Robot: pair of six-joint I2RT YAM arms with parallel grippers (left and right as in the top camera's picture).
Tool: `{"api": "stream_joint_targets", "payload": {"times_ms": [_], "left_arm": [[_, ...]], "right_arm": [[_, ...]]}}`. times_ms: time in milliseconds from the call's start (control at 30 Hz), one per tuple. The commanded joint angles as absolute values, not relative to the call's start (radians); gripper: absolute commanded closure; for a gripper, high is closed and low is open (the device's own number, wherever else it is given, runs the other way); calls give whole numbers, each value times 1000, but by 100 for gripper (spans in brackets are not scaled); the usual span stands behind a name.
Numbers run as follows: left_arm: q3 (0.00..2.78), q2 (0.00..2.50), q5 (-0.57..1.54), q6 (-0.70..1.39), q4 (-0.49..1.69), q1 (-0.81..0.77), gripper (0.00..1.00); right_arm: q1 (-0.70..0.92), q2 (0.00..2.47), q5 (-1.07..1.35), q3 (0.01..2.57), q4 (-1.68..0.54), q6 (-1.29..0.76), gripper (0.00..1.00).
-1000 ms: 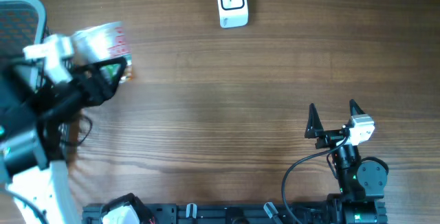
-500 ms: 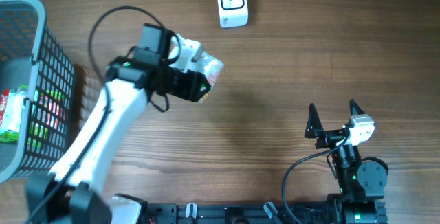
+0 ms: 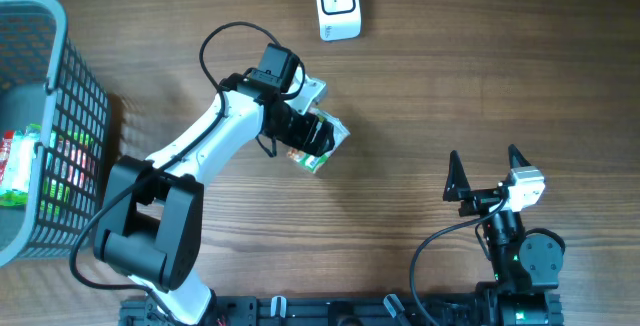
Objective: Scan the item barcode
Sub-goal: 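Carry the cup noodles with the left gripper toward the white scanner, then release the cup noodles onto the table near the scanner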
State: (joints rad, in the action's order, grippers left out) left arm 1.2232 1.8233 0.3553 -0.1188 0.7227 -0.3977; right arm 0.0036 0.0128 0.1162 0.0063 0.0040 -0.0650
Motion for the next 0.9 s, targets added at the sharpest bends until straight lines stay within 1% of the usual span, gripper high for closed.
{"api": "stream_joint_targets", "payload": {"times_ms": [0, 67, 267, 333, 467, 533, 633, 867], "left_arm": [[1243, 1814, 346, -127, 709, -402, 0], [1257, 1801, 336, -127, 710, -401, 0], [1343, 1625, 156, -127, 726, -399, 0], [1358, 1547, 72, -127, 723, -395, 0], [1358, 1388, -202, -127, 711, -388, 0], [1358, 1348, -276, -127, 718, -388, 0], [1358, 1312, -282, -127, 719, -388, 0], [1358, 1312, -282, -127, 719, -388, 0]], "right_arm": [[2, 7, 131, 5, 9, -55, 0], [2, 7, 131, 5, 9, -55, 0], [2, 7, 131, 5, 9, -55, 0], [2, 7, 131, 5, 9, -55, 0], [2, 7, 131, 5, 9, -55, 0], [2, 7, 131, 5, 9, -55, 0], [2, 7, 131, 5, 9, -55, 0], [2, 7, 131, 5, 9, -55, 0]]}}
